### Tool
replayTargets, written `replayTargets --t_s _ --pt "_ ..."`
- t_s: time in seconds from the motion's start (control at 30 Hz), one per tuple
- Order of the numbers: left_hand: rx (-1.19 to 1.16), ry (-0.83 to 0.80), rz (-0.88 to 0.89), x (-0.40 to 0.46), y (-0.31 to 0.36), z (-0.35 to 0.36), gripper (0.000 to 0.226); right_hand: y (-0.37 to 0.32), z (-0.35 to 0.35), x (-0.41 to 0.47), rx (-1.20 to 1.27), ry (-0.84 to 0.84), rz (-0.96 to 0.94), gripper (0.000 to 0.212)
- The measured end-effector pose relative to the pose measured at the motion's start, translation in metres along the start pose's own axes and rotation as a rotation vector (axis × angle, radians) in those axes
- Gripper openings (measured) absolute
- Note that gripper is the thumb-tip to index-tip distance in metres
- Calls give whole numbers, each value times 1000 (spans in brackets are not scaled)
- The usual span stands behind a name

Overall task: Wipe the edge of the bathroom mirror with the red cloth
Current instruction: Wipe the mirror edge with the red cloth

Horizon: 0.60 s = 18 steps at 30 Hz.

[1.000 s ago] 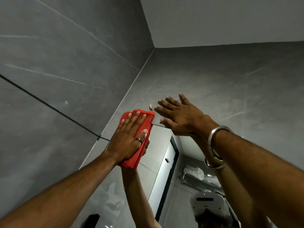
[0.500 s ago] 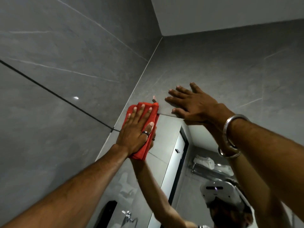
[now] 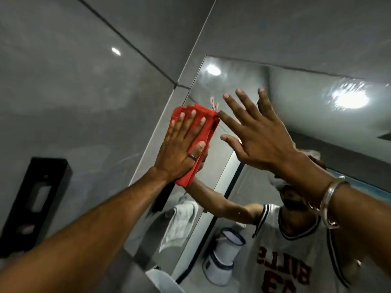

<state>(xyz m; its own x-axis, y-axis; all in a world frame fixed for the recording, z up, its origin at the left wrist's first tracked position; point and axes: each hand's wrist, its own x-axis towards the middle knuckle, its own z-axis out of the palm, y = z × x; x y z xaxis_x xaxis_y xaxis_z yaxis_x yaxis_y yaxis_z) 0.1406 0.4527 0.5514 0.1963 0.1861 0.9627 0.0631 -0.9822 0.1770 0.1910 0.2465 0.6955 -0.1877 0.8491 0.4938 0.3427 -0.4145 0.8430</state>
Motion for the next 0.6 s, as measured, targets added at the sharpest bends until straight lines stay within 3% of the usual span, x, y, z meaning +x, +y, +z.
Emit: replayTargets --t_s 0.27,0.6 --pt "-26 -32 -103 -126 -24 25 69 -81 14 -66 77 114 45 73" --pt "-30 -95 -225 -259 -22 44 65 -159 11 -158 172 -80 58 73"
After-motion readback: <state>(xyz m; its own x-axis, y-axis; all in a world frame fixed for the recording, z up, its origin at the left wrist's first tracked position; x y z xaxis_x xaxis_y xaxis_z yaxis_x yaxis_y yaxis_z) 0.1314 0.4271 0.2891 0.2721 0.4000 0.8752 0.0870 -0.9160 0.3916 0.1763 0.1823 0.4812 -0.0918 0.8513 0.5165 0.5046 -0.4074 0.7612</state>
